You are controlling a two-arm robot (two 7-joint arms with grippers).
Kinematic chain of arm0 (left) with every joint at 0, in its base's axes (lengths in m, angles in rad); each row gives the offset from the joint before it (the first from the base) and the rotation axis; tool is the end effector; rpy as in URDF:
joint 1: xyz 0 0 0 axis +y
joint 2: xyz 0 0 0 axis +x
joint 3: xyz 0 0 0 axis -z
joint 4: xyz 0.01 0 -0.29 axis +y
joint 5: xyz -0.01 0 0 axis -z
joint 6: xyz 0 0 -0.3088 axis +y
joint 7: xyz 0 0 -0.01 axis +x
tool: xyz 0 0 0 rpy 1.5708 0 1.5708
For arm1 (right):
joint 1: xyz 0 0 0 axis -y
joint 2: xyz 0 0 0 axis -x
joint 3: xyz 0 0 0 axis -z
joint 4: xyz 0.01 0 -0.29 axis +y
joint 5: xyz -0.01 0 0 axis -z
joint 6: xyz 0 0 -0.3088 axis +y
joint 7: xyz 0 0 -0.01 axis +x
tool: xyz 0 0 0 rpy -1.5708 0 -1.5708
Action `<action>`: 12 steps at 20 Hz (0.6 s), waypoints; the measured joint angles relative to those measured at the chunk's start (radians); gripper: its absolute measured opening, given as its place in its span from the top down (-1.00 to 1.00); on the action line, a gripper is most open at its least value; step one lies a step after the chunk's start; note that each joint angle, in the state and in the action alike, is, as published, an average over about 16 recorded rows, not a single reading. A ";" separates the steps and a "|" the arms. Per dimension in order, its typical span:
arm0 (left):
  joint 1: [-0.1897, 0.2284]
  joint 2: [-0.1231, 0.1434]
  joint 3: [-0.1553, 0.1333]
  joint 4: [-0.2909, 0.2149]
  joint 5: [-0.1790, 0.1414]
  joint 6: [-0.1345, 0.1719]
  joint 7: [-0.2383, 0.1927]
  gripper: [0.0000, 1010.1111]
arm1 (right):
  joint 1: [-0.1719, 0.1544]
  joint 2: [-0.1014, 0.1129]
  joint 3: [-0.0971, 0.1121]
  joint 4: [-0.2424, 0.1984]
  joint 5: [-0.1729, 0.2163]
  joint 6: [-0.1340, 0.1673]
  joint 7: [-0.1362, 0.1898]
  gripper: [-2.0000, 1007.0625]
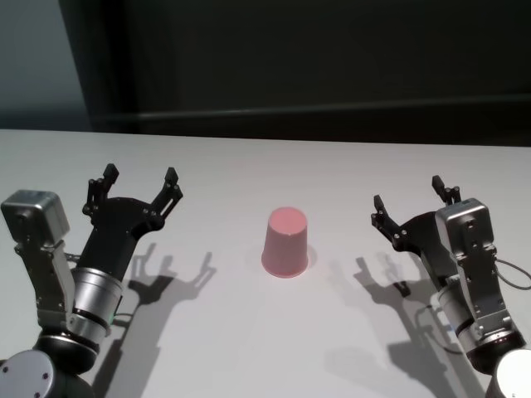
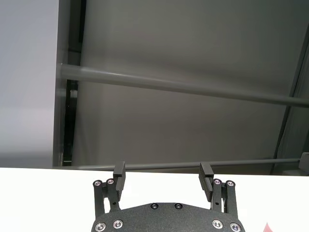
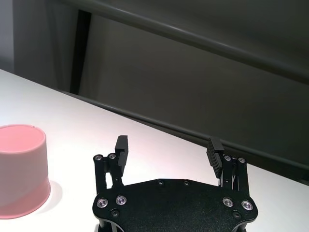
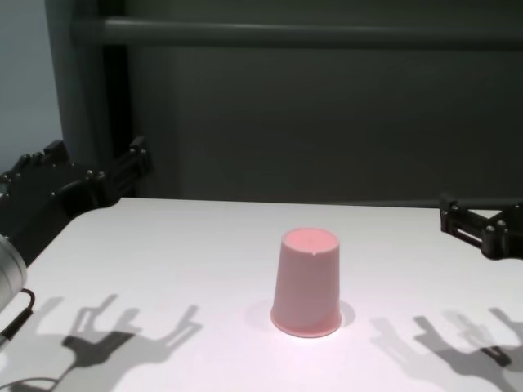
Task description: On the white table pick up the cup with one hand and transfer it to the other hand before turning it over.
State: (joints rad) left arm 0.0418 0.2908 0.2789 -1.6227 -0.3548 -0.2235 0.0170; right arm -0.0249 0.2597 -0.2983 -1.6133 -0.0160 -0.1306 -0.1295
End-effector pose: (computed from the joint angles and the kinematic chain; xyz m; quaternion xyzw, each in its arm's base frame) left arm 0.3034 -0.0053 -0.3082 -0.0875 -0.0110 0.6099 0.7876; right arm 0.3067 0.0202 -0.3081 -0.0386 -0.1267 -0.6295 0.7656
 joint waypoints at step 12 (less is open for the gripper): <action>0.000 0.000 0.000 0.000 0.000 0.000 0.000 -0.99 | -0.024 -0.011 0.026 -0.005 -0.023 -0.016 -0.009 -0.99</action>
State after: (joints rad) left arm 0.0418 0.2908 0.2789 -1.6227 -0.3548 -0.2235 0.0170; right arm -0.0493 0.2484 -0.2719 -1.6179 -0.0390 -0.1470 -0.1382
